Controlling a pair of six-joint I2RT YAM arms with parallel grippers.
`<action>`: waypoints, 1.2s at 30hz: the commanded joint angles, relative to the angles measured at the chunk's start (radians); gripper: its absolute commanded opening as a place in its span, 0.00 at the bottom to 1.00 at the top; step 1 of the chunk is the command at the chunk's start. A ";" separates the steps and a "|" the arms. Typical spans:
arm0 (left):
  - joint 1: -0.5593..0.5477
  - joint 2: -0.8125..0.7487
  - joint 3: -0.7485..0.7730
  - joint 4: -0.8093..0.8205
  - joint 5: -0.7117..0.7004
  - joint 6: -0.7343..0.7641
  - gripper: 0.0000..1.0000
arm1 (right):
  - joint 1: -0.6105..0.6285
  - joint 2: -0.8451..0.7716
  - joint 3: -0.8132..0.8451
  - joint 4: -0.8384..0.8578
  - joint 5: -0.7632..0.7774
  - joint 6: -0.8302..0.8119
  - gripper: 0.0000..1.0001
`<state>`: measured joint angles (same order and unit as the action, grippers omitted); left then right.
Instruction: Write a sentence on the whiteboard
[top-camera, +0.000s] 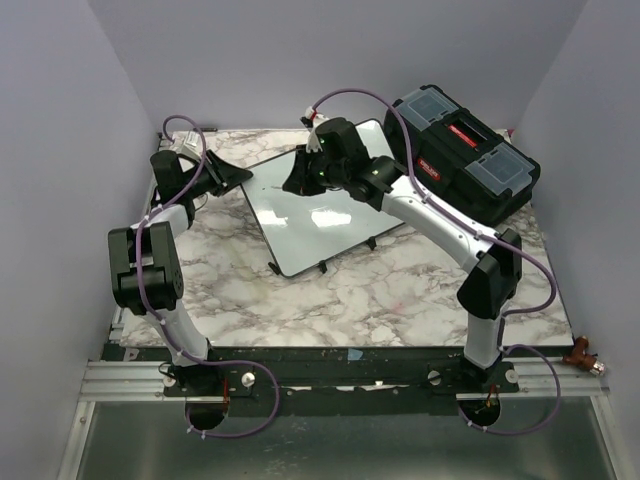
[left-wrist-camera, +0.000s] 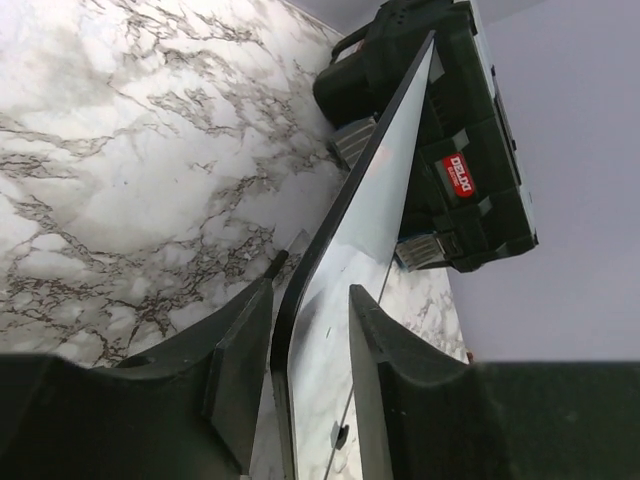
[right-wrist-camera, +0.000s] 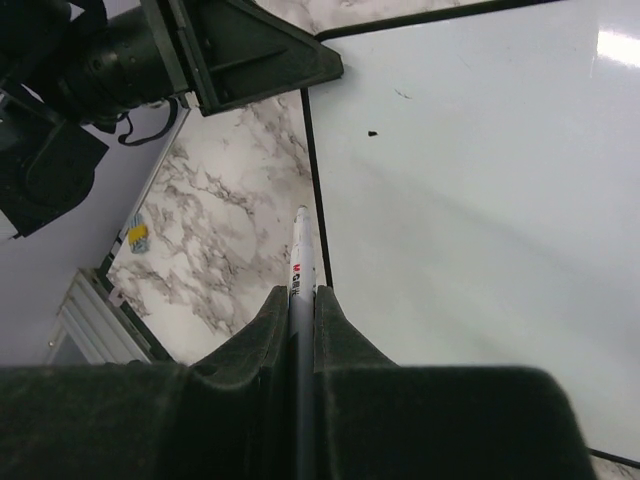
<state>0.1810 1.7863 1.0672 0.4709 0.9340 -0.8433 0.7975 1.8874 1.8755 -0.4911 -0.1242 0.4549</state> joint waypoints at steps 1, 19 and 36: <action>-0.007 0.026 0.028 0.089 0.084 -0.014 0.28 | 0.005 0.052 0.075 -0.028 0.009 -0.008 0.01; -0.021 -0.005 -0.033 0.225 0.174 0.000 0.00 | 0.005 0.109 0.105 -0.034 0.072 0.001 0.01; -0.075 -0.088 -0.019 -0.113 0.051 0.333 0.00 | 0.006 0.075 0.054 -0.006 0.089 -0.018 0.01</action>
<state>0.1390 1.7157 1.0828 0.3904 0.9840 -0.6556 0.7975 1.9869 1.9453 -0.5159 -0.0654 0.4538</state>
